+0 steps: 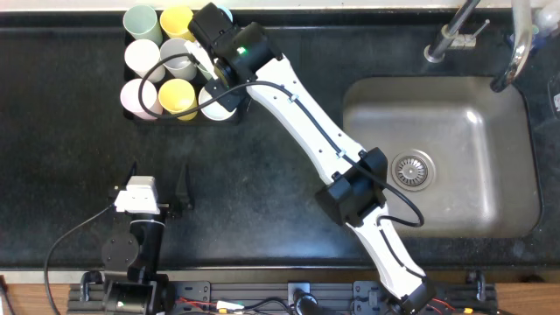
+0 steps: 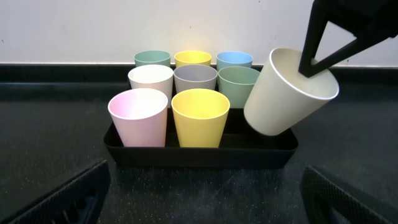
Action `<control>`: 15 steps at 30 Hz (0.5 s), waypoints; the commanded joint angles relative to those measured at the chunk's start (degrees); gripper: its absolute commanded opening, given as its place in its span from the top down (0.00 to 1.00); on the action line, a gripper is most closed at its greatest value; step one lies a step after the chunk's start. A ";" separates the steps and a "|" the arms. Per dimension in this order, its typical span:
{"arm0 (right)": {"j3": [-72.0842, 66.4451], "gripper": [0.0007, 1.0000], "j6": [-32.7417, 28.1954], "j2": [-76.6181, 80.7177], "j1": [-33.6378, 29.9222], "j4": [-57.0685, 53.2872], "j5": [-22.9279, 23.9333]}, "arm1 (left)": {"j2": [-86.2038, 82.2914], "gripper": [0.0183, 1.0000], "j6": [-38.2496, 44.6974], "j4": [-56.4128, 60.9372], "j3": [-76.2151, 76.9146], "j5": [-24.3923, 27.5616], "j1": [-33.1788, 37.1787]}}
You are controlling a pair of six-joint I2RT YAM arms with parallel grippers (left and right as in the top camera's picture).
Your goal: Store Cups
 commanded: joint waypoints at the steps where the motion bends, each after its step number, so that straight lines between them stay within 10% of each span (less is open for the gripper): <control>1: 1.33 0.96 0.28 2.34 0.15 0.90 0.59 | -0.42 0.00 -1.01 -0.07 -0.17 -0.28 -0.24; 15: 1.31 0.96 0.28 5.14 -0.50 3.08 0.72 | -0.42 0.00 -1.01 -0.09 -0.17 -0.26 -0.24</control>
